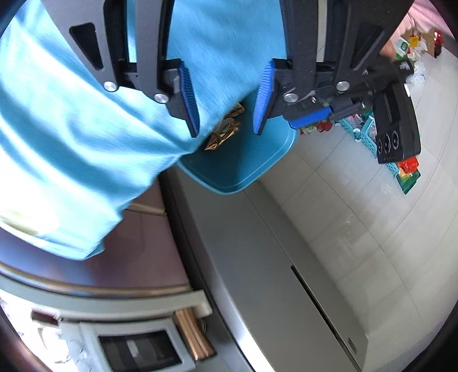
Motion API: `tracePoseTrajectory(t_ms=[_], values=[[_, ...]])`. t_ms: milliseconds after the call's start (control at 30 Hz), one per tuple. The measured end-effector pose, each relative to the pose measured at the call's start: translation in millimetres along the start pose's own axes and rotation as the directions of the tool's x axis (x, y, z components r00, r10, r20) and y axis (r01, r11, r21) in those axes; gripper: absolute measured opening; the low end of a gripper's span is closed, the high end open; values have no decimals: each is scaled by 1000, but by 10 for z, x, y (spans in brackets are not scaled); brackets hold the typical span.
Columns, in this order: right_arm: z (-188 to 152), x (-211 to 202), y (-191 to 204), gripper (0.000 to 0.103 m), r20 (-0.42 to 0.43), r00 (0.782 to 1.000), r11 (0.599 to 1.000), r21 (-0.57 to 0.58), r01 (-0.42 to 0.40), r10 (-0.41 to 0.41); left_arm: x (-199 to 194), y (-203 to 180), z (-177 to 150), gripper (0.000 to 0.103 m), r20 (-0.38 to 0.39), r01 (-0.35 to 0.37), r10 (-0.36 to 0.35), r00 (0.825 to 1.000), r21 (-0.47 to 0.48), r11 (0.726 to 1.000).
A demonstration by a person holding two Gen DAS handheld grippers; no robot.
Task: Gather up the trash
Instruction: 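Move both open tools back over the table, then grasp the polka-dot paper cup with the right tool while the left tool grasps the clear plastic bottle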
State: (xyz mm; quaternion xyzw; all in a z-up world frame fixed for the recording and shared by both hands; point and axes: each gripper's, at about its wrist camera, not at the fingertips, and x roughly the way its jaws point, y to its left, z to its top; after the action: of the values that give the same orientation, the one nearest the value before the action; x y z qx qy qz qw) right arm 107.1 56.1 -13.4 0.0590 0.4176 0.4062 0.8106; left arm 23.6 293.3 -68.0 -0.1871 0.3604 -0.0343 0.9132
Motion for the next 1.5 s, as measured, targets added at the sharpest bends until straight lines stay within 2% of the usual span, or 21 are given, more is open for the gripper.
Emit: tracePoseTrajectory(t_ms=[167, 333, 467, 633, 867, 1000, 1167, 1300, 1500], values=[[-232, -589, -279, 42, 72, 995, 997, 28, 74, -75, -74, -348, 46, 46, 10, 84, -85, 996, 48, 995], [-478, -1144, -682, 42, 121, 972, 975, 113, 190, -203, 9, -849, 39, 48, -19, 166, -165, 986, 133, 977], [-693, -1571, -1044, 42, 148, 944, 944, 202, 262, -294, 187, -1334, -9, 48, -68, 233, -224, 972, 195, 953], [-889, -1997, -1442, 46, 181, 910, 902, 302, 309, -373, 439, -1934, -63, 48, -142, 311, -283, 949, 260, 914], [-1084, -2446, -1888, 51, 210, 872, 849, 411, 333, -443, 859, -2711, -93, 49, -239, 382, -314, 919, 340, 860], [-1190, -2614, -2150, 53, 195, 848, 809, 461, 364, -493, 1096, -3113, -59, 50, -286, 418, -327, 901, 363, 833], [-1297, -2766, -2471, 54, 189, 841, 771, 535, 345, -507, 1436, -3552, -23, 51, -333, 434, -315, 889, 386, 814], [-1310, -2845, -2716, 60, 203, 840, 746, 593, 303, -503, 1685, -3814, 37, 52, -363, 447, -314, 877, 379, 811], [-1303, -2870, -3030, 61, 232, 856, 717, 665, 208, -463, 2001, -4101, 99, 54, -380, 429, -280, 882, 400, 810]])
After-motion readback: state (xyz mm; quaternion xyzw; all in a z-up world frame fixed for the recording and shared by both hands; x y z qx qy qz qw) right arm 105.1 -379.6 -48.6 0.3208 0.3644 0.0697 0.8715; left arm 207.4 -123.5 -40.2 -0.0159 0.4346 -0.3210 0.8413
